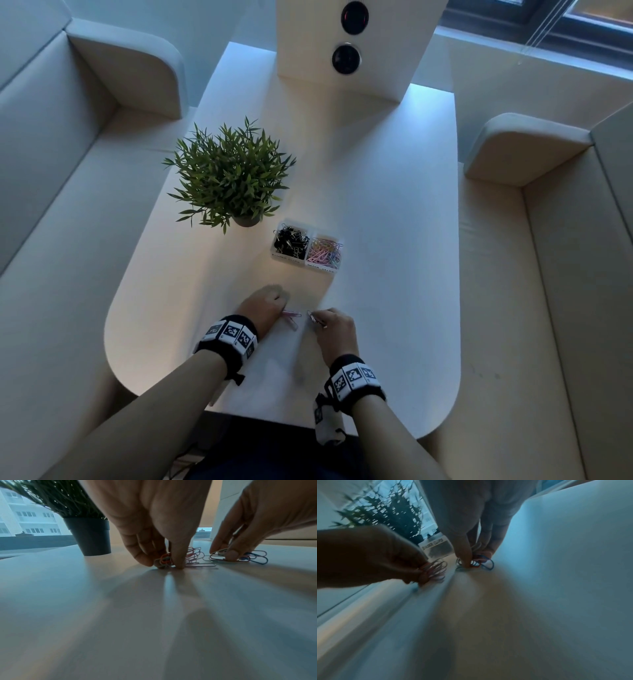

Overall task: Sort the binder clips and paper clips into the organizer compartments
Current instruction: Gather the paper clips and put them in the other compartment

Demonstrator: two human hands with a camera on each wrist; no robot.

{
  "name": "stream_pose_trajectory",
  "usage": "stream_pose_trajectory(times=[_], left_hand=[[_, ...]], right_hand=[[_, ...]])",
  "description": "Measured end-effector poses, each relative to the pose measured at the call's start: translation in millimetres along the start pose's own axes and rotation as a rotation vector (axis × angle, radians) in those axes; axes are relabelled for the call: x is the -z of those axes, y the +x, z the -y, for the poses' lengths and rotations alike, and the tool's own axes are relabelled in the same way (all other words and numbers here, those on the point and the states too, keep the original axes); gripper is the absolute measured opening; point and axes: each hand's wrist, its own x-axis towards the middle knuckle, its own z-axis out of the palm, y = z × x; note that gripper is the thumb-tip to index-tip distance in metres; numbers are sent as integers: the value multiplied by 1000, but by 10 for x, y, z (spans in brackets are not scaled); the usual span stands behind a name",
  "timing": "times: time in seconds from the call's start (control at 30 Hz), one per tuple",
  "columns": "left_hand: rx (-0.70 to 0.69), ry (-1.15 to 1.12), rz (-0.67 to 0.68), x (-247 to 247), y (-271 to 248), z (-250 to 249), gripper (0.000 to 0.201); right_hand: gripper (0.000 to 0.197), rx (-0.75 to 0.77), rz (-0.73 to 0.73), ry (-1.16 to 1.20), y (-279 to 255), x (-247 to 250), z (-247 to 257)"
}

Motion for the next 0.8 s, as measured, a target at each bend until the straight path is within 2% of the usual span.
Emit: stream_pose_trajectory(times=[0.1, 0.2, 0.33, 0.43, 0.53, 0.57, 0.63, 0.67, 0.73, 0.8], left_hand=[[20, -50, 1, -39, -22, 16, 22], [72, -101, -11, -57, -94, 16, 19], [131, -185, 5, -45, -184, -36, 28], [179, -261, 0, -6, -235, -108, 29], [191, -333, -92, 149, -222, -227, 16], [186, -347, -120, 222, -188, -262, 12], [195, -360, -164, 379, -77, -318, 10], [205, -357, -177, 453, 3, -332, 11], [225, -325, -185, 619, 211, -378, 13], [250, -279, -160, 765, 466, -416, 15]], right_hand=[[17, -32, -57, 91, 11, 116, -2], [14, -13, -196, 210, 75, 368, 121], [13, 7, -340, 306, 503, 691, 376], [7, 43, -290, 203, 865, 806, 561], [43, 68, -149, -29, 1022, 790, 621], [41, 65, -132, -65, 1032, 788, 618], [13, 57, -160, -45, 1029, 804, 574], [6, 44, -211, 18, 999, 822, 535], [16, 2, -311, 141, 874, 884, 440], [17, -54, -388, 217, 687, 917, 305]])
